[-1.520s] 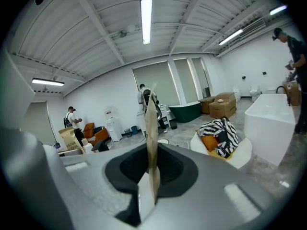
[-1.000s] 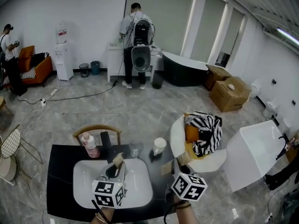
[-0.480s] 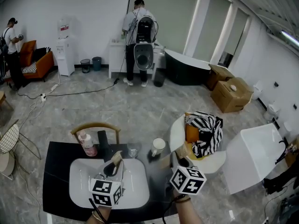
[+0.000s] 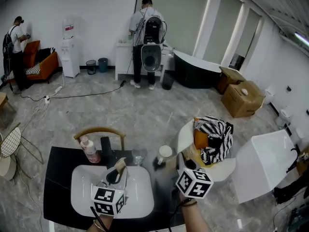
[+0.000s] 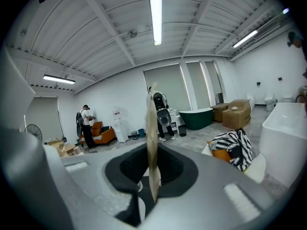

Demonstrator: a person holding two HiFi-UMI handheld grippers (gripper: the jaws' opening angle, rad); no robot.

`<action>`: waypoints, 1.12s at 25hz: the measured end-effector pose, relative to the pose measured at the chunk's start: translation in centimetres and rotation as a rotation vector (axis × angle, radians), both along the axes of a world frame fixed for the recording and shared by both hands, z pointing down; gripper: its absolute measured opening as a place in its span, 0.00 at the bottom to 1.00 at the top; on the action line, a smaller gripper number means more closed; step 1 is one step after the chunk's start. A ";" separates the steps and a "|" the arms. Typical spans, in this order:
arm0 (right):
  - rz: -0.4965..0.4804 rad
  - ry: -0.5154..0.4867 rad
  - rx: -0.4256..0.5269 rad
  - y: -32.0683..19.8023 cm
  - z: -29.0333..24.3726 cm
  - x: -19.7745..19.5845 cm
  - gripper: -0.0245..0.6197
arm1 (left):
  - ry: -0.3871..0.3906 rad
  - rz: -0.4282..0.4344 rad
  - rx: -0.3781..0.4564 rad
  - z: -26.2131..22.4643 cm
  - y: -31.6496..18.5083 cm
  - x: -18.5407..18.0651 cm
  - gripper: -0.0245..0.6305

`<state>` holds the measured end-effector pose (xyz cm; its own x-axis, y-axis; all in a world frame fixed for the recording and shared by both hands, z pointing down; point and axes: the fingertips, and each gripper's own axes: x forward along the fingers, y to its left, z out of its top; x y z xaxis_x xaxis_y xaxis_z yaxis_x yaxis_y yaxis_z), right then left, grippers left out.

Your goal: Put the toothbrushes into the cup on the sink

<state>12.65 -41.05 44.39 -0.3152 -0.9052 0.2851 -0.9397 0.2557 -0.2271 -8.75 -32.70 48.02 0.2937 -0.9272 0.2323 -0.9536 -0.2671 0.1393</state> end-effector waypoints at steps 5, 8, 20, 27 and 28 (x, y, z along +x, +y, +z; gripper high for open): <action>-0.002 0.000 0.013 -1.2 -0.2 0.0 0.10 | 0.000 -0.007 -0.011 0.6 -0.2 -0.1 0.10; -0.002 -0.002 0.018 -1.8 -0.2 0.1 0.10 | 0.004 -0.009 -0.013 0.8 -0.2 0.0 0.10; 0.011 -0.005 0.061 -4.4 -0.6 -0.4 0.10 | -0.006 -0.033 -0.030 1.5 0.0 -0.8 0.10; 0.017 0.006 0.073 -6.0 -0.1 -0.4 0.10 | -0.002 -0.036 -0.033 1.6 0.0 -0.6 0.10; 0.019 0.006 0.075 -6.2 0.1 -0.4 0.10 | 0.000 -0.036 -0.035 1.7 0.0 -0.6 0.10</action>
